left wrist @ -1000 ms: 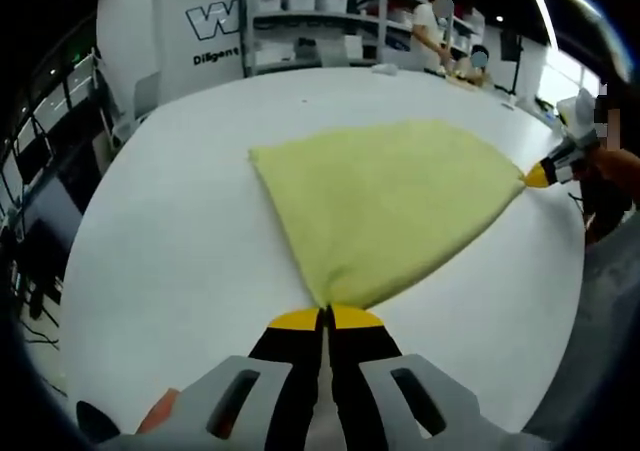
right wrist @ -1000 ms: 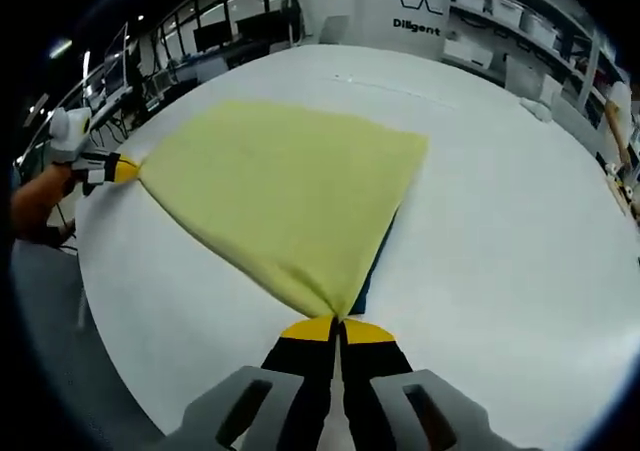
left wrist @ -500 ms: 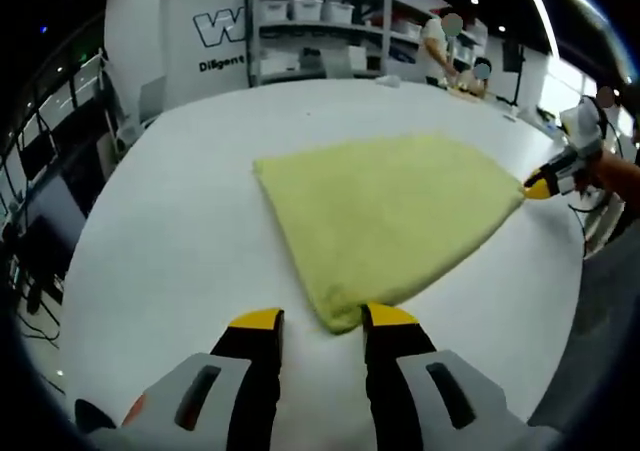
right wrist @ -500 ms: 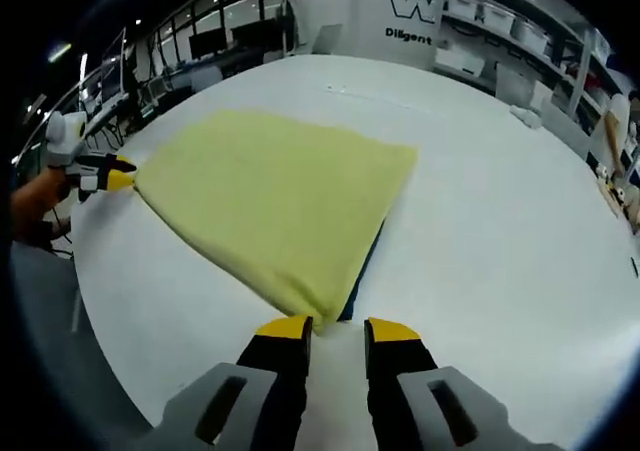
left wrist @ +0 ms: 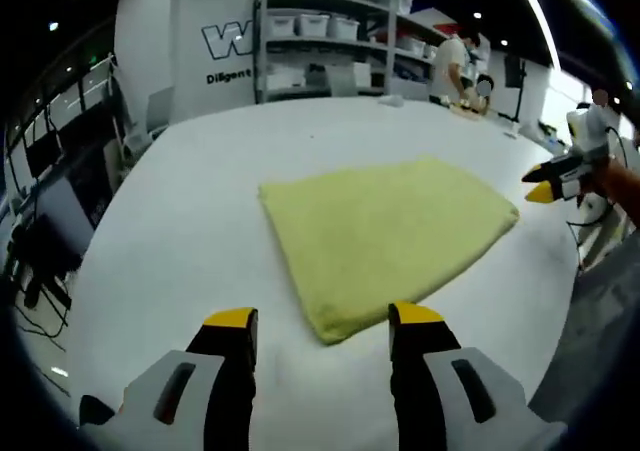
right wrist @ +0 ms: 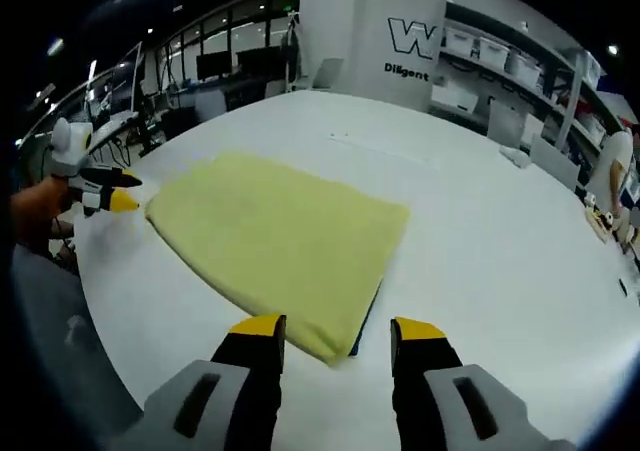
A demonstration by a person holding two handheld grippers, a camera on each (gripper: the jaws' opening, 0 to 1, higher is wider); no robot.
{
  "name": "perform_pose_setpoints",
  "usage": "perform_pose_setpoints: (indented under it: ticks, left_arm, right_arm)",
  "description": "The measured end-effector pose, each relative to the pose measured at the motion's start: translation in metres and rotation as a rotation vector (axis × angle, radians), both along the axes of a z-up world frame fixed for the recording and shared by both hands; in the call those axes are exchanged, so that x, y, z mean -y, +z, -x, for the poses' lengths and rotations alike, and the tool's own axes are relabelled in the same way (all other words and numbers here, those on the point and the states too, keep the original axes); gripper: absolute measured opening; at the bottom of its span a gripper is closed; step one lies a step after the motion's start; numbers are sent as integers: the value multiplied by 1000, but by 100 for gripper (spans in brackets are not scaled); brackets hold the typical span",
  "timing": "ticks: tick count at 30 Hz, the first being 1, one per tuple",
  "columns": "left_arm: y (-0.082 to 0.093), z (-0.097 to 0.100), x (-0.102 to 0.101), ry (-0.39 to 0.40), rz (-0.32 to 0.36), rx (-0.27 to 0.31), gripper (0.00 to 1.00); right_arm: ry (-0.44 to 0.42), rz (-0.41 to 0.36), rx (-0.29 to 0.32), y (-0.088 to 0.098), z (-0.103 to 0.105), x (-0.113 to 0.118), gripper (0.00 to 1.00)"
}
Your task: Fold the garment on the visible template until the final outline fits inside the template.
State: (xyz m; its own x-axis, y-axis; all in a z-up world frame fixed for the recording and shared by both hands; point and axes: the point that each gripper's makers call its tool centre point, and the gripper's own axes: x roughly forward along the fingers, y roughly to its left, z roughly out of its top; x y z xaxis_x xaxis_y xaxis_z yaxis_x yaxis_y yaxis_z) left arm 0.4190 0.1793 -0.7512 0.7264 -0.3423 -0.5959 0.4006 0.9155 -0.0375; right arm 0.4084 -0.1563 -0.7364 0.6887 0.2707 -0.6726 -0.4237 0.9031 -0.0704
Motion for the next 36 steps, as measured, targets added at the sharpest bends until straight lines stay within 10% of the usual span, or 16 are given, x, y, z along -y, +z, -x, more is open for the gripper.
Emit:
perform_pose_setpoints:
  ticks: [17, 36]
  left_arm:
    - [66, 31, 21, -22, 119, 145, 69]
    - [80, 76, 54, -80, 179, 209, 99]
  right_arm:
    - [10, -106, 165, 59, 32, -29, 74]
    - [-6, -181, 166, 55, 71, -43, 99]
